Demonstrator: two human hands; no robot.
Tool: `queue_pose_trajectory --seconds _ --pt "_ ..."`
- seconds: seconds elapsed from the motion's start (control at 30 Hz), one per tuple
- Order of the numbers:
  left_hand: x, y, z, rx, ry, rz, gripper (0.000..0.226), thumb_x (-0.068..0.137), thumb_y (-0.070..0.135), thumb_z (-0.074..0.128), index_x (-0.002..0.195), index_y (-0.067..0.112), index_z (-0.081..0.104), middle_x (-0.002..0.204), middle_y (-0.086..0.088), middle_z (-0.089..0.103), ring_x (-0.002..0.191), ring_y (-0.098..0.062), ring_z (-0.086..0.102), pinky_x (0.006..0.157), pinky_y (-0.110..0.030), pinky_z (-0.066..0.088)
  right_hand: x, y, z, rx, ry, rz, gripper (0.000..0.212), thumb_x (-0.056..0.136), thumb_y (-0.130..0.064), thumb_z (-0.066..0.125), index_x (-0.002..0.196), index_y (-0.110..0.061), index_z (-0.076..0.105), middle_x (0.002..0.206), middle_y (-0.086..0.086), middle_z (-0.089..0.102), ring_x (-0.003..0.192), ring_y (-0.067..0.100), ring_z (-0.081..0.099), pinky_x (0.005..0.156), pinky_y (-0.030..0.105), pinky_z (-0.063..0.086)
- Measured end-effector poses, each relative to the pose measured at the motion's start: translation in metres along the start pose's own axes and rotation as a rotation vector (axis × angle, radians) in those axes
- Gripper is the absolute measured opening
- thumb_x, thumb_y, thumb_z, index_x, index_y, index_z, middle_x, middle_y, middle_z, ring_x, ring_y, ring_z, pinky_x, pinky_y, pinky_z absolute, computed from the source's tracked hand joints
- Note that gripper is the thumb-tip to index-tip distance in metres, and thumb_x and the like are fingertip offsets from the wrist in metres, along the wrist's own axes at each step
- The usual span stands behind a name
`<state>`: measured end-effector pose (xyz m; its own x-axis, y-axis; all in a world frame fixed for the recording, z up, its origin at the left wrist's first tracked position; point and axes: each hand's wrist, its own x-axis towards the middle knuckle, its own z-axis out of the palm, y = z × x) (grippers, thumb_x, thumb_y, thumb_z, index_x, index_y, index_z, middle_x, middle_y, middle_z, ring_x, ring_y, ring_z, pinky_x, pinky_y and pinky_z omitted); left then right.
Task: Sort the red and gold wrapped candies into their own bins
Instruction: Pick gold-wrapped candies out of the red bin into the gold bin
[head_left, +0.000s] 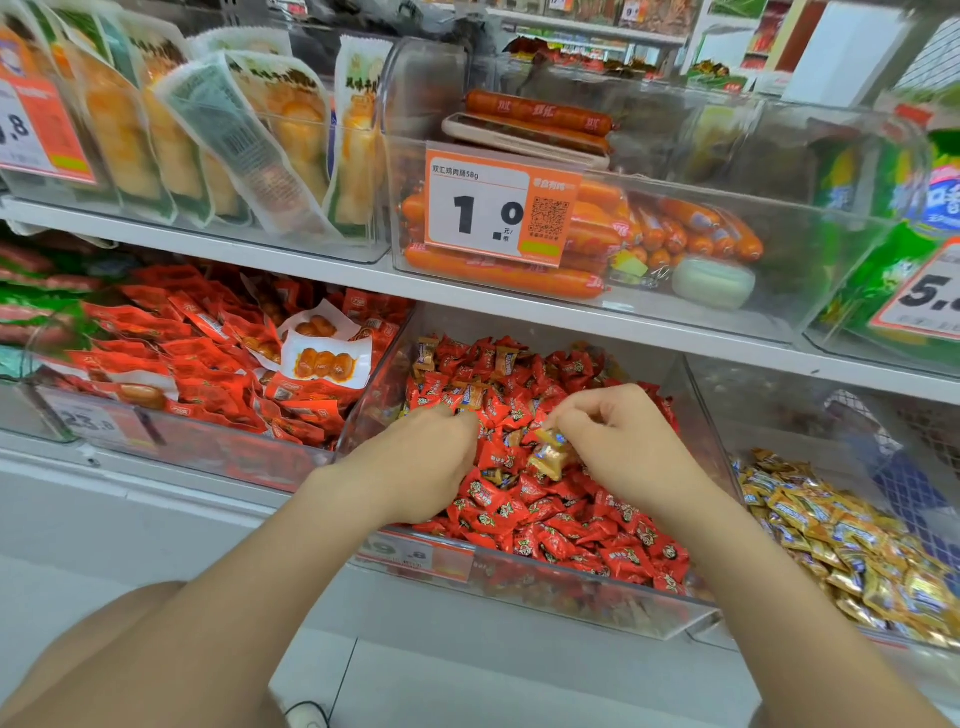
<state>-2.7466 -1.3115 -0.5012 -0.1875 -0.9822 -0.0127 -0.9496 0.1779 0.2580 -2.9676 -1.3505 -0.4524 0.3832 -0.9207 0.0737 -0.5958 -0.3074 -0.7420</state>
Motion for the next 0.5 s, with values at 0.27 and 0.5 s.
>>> queue_pose_trajectory --seconds 0.27,0.5 --pt "0.001 0.008 -0.003 -0.223 0.073 0.068 0.010 0.106 0.014 0.043 0.099 0.018 0.048 0.079 -0.001 0.062 0.065 -0.020 0.059 0.062 -0.049 0.052 0.002 -0.005 0.006 -0.124 0.184 0.007 0.038 0.089 -0.026 0.048 0.062 0.001 0.050 0.044 0.008 0.059 0.042 0.021 0.057 0.051 0.037 0.054" --pt "0.007 0.019 -0.005 -0.059 0.148 -0.111 0.036 0.101 0.031 0.037 0.072 0.019 0.055 0.069 0.000 0.058 0.064 -0.021 0.056 0.060 -0.038 0.048 0.006 0.002 -0.001 0.271 0.063 0.137 0.019 0.104 -0.026 0.064 0.102 -0.008 0.066 0.061 0.009 0.071 0.046 0.020 0.057 0.049 0.029 0.048"
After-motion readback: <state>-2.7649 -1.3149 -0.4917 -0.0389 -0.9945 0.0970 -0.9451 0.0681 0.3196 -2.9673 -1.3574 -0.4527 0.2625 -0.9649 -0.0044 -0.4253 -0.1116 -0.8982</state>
